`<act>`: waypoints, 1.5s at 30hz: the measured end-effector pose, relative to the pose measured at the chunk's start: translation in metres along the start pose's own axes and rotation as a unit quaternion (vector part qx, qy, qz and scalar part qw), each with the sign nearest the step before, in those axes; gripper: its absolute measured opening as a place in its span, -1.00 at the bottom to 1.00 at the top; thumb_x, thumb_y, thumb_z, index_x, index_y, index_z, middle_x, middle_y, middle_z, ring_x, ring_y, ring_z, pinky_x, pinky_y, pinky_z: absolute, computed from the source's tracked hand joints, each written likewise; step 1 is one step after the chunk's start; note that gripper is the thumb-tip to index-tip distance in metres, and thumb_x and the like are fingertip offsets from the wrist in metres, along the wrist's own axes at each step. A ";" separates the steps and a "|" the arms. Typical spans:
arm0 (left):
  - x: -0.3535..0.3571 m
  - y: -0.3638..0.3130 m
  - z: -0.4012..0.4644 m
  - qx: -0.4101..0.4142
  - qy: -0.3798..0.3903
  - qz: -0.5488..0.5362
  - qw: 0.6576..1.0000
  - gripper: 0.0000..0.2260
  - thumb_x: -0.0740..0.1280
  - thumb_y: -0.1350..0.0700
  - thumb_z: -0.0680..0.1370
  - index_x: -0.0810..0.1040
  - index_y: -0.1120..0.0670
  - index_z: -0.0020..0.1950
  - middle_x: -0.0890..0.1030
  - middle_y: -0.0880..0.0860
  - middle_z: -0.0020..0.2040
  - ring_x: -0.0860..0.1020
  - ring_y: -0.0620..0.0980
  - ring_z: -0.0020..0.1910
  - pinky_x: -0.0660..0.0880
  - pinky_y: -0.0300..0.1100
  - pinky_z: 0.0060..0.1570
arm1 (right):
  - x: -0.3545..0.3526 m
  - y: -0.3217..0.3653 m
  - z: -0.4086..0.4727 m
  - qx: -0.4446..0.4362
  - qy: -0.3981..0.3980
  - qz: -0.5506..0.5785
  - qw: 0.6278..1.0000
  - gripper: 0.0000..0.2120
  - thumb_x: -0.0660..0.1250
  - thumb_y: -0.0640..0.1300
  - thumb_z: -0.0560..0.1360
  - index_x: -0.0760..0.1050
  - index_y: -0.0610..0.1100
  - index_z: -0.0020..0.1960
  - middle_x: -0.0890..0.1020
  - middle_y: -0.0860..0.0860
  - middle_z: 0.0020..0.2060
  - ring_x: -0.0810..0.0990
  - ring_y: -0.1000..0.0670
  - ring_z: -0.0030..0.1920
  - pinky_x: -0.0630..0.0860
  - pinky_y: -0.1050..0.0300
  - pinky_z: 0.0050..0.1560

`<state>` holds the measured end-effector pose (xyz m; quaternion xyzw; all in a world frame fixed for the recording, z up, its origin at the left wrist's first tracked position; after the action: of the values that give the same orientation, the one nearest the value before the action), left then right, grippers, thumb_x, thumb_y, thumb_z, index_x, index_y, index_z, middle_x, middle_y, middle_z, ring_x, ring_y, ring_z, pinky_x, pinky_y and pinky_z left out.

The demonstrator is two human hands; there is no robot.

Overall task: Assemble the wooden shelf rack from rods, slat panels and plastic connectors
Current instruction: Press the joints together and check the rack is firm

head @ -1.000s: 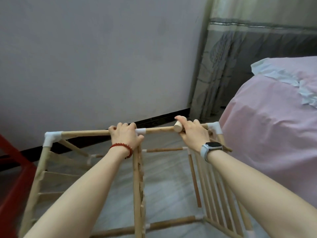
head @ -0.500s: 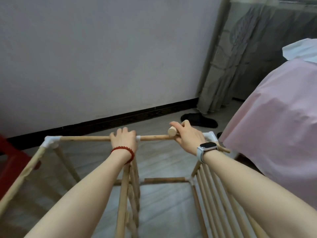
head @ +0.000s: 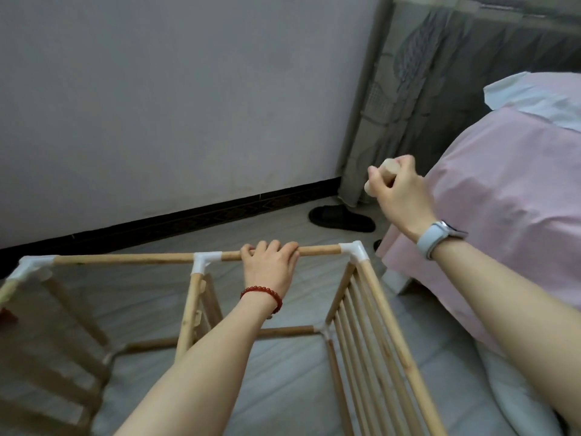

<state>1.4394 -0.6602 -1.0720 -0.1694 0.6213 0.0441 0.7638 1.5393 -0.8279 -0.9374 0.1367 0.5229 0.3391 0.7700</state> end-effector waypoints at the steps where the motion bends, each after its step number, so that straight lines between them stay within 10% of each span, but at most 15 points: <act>1: 0.002 -0.001 0.001 -0.003 -0.003 -0.002 1.000 -0.67 -0.06 -0.12 0.63 0.37 -0.18 0.30 0.51 -0.09 0.11 0.42 0.00 0.15 0.15 0.04 0.26 | -0.002 -0.001 0.000 -0.004 -0.037 0.032 0.999 -0.59 0.16 0.12 0.56 0.29 -0.22 0.17 0.58 -0.13 -0.01 0.54 -0.19 -0.02 0.47 -0.11 -0.02; 7: 0.005 -0.001 -0.004 -0.003 -0.029 -0.008 1.000 -0.69 -0.03 -0.14 0.62 0.43 -0.18 0.24 0.53 -0.10 0.01 0.45 -0.01 0.08 0.14 0.02 0.25 | 0.046 -0.049 -0.045 0.047 0.160 -0.122 0.978 -0.71 0.11 0.10 0.59 0.21 -0.15 0.02 0.59 -0.14 -0.09 0.48 -0.16 -0.21 0.35 0.06 -0.24; 12: 0.007 0.000 -0.002 0.001 -0.054 -0.008 0.998 -0.69 0.00 -0.13 0.62 0.47 -0.15 0.20 0.55 -0.08 -0.05 0.48 0.00 0.02 0.15 0.02 0.23 | 0.020 -0.029 -0.018 0.036 -0.017 0.088 0.995 -0.66 0.14 0.08 0.58 0.28 -0.22 0.09 0.50 -0.01 -0.23 0.50 -0.10 -0.20 0.45 -0.01 -0.16; 16: 0.006 -0.001 -0.001 -0.008 -0.017 -0.002 1.000 -0.69 -0.04 -0.14 0.62 0.42 -0.19 0.24 0.52 -0.11 0.01 0.45 -0.04 0.09 0.12 0.01 0.27 | 0.053 -0.047 -0.042 0.037 0.193 -0.139 0.971 -0.72 0.10 0.12 0.58 0.22 -0.11 0.01 0.53 -0.03 -0.20 0.49 -0.07 -0.29 0.40 0.06 -0.28; 21: 0.003 -0.002 0.000 -0.010 0.004 0.000 1.000 -0.68 -0.04 -0.14 0.62 0.40 -0.20 0.27 0.52 -0.12 0.04 0.44 -0.04 0.12 0.12 0.02 0.28 | 0.031 -0.031 -0.019 0.049 0.032 0.029 0.998 -0.65 0.13 0.11 0.57 0.26 -0.18 0.09 0.59 -0.12 -0.07 0.54 -0.19 -0.09 0.48 -0.07 -0.07; 26: -0.002 0.001 0.003 0.009 0.063 -0.027 0.998 -0.69 0.02 -0.08 0.62 0.33 -0.17 0.35 0.49 -0.09 0.18 0.40 -0.02 0.22 0.09 0.07 0.34 | 0.065 -0.034 -0.049 0.006 0.203 -0.176 0.963 -0.71 0.09 0.13 0.58 0.22 -0.12 0.00 0.54 -0.05 -0.19 0.51 -0.17 -0.20 0.35 0.06 -0.25; 30: -0.023 0.028 -0.005 0.027 0.077 -0.134 0.988 -0.66 0.11 0.04 0.61 0.35 -0.08 0.39 0.44 -0.07 0.27 0.32 -0.09 0.33 -0.01 0.04 0.44 | 0.077 0.008 -0.052 -0.022 0.219 -0.105 0.970 -0.68 0.15 0.19 0.54 0.29 -0.09 -0.02 0.54 -0.02 -0.18 0.55 -0.18 -0.09 0.42 0.02 -0.16; 35: -0.054 0.131 -0.027 -0.067 0.027 -0.021 0.997 -0.68 0.07 0.00 0.62 0.40 -0.07 0.36 0.40 -0.07 0.35 0.20 -0.09 0.44 -0.11 0.14 0.44 | 0.114 0.080 -0.079 -0.058 0.279 -0.009 0.958 -0.70 0.22 0.17 0.52 0.32 -0.07 -0.06 0.56 -0.05 -0.13 0.54 -0.17 -0.03 0.38 0.03 -0.15; 42: -0.056 0.212 -0.049 -0.168 0.054 0.000 0.984 -0.62 -0.02 -0.16 0.62 0.30 -0.18 0.41 0.33 -0.06 0.41 0.10 -0.02 0.48 -0.13 0.25 0.41 | 0.121 0.191 -0.076 -0.168 0.109 0.103 0.974 -0.62 0.08 0.09 0.60 0.24 -0.20 0.21 0.63 -0.15 -0.09 0.58 -0.25 -0.08 0.40 -0.03 -0.11; 45: -0.055 0.209 -0.048 -0.166 0.022 0.002 0.986 -0.64 0.00 -0.16 0.61 0.40 -0.17 0.34 0.43 -0.06 0.32 0.23 -0.03 0.40 -0.12 0.22 0.42 | 0.162 0.165 -0.115 -0.190 0.214 -0.093 0.954 -0.65 0.02 0.10 0.61 0.20 -0.16 0.20 0.64 -0.09 -0.11 0.62 -0.22 -0.10 0.45 -0.03 -0.13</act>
<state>1.3237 -0.4712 -1.0695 -0.2939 0.6219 0.1444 0.7113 1.4097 -0.6159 -1.0071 -0.1372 0.6117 0.3807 0.6798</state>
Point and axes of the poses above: each hand's wrist, its own z-axis towards the middle knuckle, its own x-axis out of the palm, y = z × x, the point moved 2 cm from there along z, towards the middle knuckle
